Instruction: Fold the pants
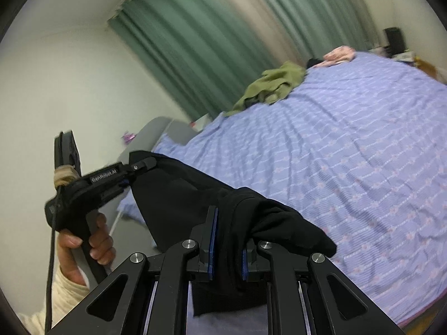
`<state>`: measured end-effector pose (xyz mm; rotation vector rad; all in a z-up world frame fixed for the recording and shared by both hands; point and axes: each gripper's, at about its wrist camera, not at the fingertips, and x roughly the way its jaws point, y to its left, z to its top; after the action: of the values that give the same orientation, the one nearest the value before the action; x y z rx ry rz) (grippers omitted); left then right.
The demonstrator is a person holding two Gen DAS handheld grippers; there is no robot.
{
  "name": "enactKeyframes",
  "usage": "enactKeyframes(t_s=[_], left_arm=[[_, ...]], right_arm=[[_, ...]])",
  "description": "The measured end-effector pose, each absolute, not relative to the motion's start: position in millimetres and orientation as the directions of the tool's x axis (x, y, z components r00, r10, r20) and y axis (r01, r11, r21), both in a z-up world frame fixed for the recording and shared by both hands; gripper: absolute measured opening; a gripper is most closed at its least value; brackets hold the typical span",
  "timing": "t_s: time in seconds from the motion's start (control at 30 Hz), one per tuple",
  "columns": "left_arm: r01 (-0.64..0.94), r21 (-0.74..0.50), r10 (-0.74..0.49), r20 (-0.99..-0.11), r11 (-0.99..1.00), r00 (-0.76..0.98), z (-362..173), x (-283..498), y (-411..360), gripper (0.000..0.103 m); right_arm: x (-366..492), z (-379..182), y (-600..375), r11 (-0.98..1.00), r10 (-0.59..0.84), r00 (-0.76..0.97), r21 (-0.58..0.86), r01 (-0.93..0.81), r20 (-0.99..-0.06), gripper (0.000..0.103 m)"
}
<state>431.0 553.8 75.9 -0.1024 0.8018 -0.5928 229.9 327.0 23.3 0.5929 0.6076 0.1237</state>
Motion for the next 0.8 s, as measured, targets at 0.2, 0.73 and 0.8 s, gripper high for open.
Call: enactKeyframes(t_s=[0.2, 0.73, 0.8], left_arm=[[0.571, -0.349, -0.621, -0.677, 0.743, 0.394, 67, 497, 540, 0.013], [0.588, -0.314, -0.461, -0.88, 0.745, 0.115, -143, 529, 608, 0.014], [0.57, -0.315, -0.445, -0.89, 0.759, 0.102, -160, 529, 622, 0.014]], right_arm=[[255, 22, 369, 0.796, 0.101, 0.832, 0.546, 0.261, -0.546, 0.015], [278, -136, 512, 0.681, 0.153, 0.54, 0.484, 0.55, -0.828, 0.015], [282, -154, 523, 0.688, 0.174, 0.507, 0.473, 0.551, -0.844, 0.015]])
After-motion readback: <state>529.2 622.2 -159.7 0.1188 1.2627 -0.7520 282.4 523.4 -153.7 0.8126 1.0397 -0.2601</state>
